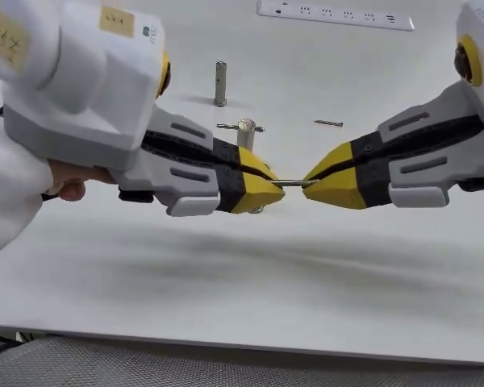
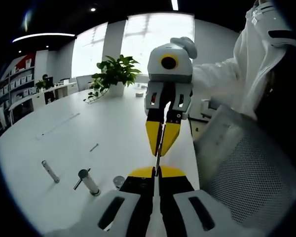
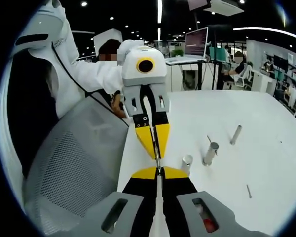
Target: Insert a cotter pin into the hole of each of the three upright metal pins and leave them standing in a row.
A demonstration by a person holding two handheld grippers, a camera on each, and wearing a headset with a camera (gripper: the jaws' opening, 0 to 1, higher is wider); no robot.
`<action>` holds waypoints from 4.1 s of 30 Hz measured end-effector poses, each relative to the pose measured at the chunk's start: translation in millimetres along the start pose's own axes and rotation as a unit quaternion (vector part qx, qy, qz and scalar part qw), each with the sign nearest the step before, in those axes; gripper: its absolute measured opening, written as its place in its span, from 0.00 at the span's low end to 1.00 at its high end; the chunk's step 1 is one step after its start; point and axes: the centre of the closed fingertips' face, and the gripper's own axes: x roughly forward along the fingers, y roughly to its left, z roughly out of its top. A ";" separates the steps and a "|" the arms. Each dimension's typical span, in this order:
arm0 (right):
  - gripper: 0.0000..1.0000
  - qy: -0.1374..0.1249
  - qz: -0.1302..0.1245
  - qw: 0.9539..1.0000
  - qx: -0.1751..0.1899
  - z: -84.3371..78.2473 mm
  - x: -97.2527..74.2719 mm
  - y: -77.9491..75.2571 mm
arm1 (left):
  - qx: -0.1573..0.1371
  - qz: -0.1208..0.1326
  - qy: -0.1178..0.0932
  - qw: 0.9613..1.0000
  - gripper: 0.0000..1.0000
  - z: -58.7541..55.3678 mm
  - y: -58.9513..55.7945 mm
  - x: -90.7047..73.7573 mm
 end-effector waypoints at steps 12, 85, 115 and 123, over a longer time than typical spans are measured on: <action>0.00 0.015 -0.011 1.000 0.004 -7.3 2.5 -7.0 | 0.016 0.032 0.009 0.999 0.01 -5.9 13.8 -0.8; 0.00 0.051 -0.006 0.999 -0.001 -28.0 44.9 -54.9 | 0.008 0.034 0.066 0.997 0.10 -37.6 54.7 13.0; 0.00 0.040 -0.006 0.999 -0.006 -26.3 36.8 -51.4 | 0.010 0.035 0.066 0.997 0.10 -38.2 56.5 14.5; 0.00 0.044 -0.006 0.999 -0.008 -26.5 36.7 -51.1 | 0.006 0.037 0.065 0.997 0.10 -38.3 56.3 15.4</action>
